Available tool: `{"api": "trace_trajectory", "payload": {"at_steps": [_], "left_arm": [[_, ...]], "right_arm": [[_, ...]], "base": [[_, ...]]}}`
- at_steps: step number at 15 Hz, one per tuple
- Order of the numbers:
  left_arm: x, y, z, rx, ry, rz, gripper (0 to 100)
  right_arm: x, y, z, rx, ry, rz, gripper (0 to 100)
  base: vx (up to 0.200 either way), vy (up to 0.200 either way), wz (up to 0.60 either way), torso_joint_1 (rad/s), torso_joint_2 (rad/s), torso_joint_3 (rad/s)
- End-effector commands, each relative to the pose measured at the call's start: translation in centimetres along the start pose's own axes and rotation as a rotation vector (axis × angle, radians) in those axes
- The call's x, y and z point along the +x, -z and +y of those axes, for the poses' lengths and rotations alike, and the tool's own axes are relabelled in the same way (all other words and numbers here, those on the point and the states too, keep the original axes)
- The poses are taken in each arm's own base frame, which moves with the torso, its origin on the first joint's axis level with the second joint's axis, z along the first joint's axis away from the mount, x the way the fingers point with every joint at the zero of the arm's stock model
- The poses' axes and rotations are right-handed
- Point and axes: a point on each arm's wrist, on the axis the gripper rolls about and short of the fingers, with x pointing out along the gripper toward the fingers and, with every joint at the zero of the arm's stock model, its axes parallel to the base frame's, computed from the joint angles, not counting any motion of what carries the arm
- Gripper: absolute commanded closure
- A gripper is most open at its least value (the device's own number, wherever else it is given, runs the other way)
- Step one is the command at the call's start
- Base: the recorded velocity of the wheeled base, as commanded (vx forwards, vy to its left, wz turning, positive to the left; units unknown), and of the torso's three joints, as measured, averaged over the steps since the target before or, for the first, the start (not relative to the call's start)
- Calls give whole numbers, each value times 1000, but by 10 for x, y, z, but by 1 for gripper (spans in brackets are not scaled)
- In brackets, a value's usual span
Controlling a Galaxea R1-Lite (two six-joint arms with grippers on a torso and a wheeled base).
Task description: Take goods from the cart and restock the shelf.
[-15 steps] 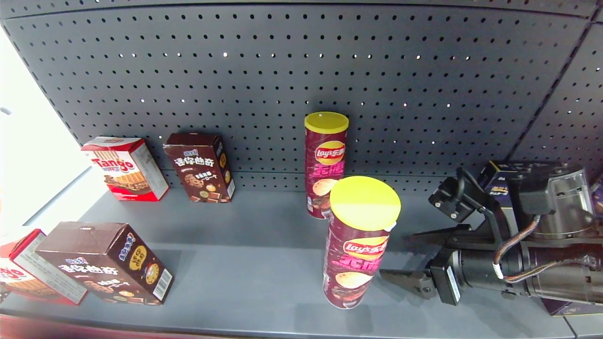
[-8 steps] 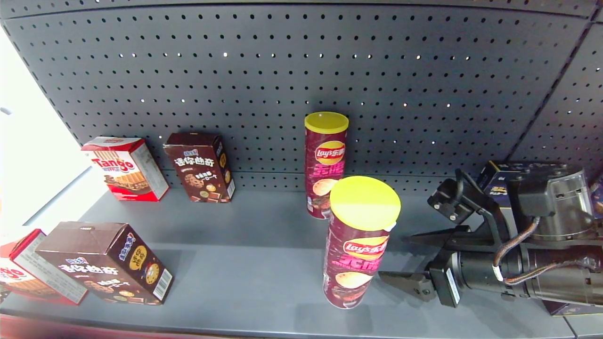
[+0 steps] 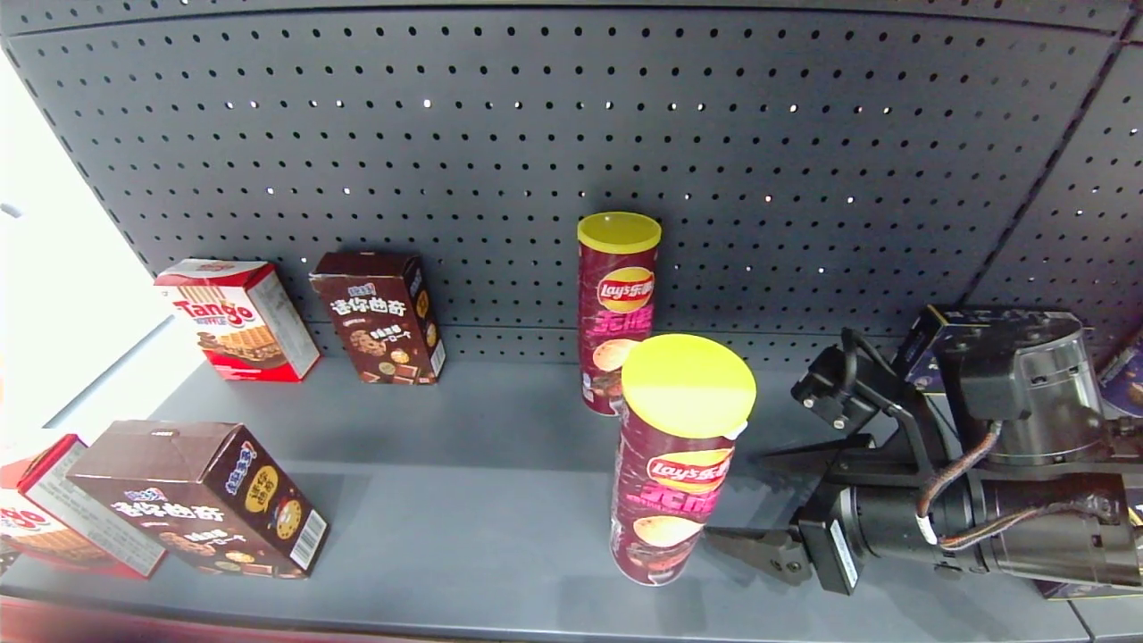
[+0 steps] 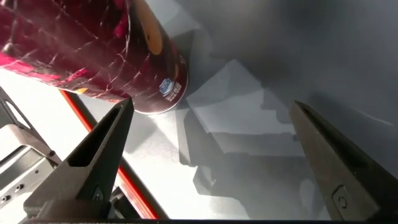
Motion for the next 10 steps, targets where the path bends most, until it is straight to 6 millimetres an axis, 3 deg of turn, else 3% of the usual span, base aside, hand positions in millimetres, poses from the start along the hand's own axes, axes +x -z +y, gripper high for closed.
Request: {"api": "trace_trajectory", "payload": {"at_steps": [1,10], "left_arm": [[0,0,0,0,0,1,0],[0,0,0,0,1,1,0]], "right_arm": [[2,0,1,-3,-6,5,0],[-3,-1,-2,3,10,-13,0]], "base": [[0,0,0,0,0,0],[0,0,0,0,0,0]]}}
